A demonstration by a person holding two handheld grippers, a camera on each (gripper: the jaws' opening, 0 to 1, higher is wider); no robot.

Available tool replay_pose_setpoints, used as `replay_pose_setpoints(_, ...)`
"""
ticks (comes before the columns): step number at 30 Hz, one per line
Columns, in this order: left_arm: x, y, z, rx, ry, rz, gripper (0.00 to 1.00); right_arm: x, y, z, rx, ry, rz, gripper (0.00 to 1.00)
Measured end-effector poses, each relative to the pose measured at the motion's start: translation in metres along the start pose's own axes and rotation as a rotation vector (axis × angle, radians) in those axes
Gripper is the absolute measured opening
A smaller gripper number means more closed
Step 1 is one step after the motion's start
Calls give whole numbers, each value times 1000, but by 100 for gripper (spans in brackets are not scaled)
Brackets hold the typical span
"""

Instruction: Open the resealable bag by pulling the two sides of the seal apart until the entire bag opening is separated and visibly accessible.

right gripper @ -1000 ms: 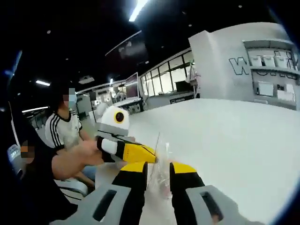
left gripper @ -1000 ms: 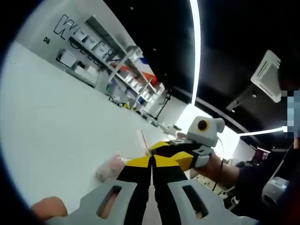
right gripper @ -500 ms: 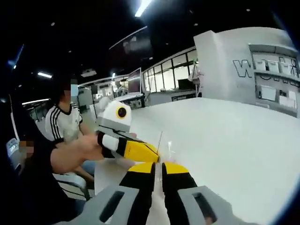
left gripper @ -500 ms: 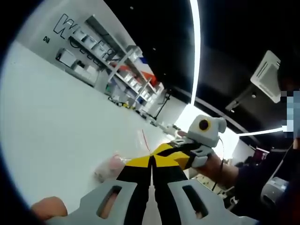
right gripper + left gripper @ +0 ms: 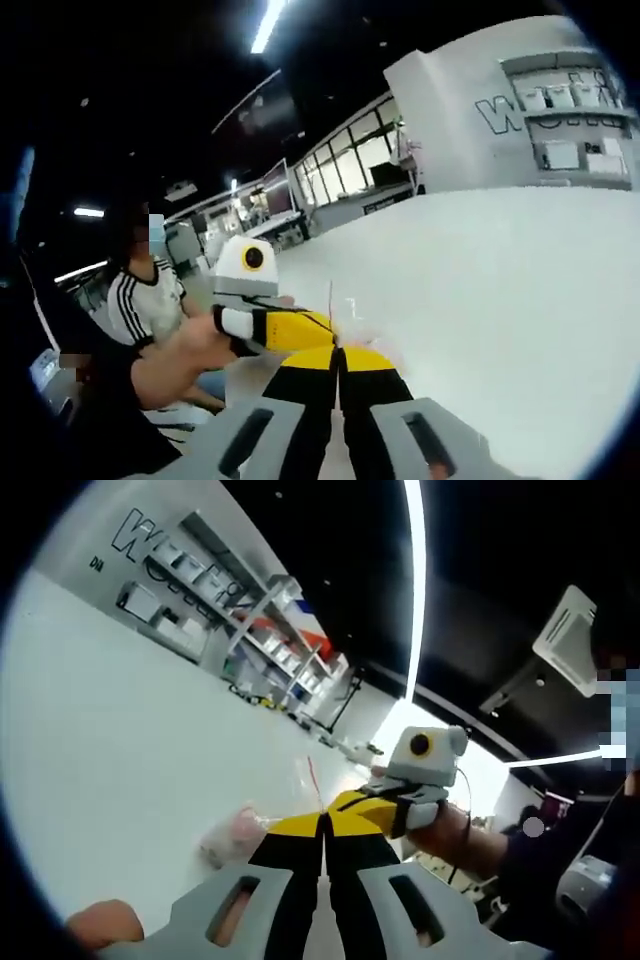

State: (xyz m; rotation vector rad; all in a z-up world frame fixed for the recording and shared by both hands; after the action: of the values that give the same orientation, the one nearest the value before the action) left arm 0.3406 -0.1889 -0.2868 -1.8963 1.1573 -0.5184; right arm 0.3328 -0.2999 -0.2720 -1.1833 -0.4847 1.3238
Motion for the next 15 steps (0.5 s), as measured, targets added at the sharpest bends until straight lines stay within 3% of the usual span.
replay_pose_setpoints(2,0,0,1,3,-3,-2,1,0,0,-2,58,-16,-8,0)
replay_pose_setpoints(15,-1,0,1,23,-25,13,0,-3,-4,-8,111,-6,-33,0)
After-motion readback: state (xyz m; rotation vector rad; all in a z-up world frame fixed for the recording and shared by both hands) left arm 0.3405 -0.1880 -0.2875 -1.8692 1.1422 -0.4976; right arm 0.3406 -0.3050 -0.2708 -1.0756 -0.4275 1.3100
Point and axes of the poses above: the point that each gripper's makers call its tool centre point, and the gripper's own axes: x roughly forward along the fingers, z roughly to its left, y roughly out of its underside, the point moved 6 cm from there along -x, roughly backward along the fingers, and after that the axes turned 6 degrees about z, right-handed, at the moved point
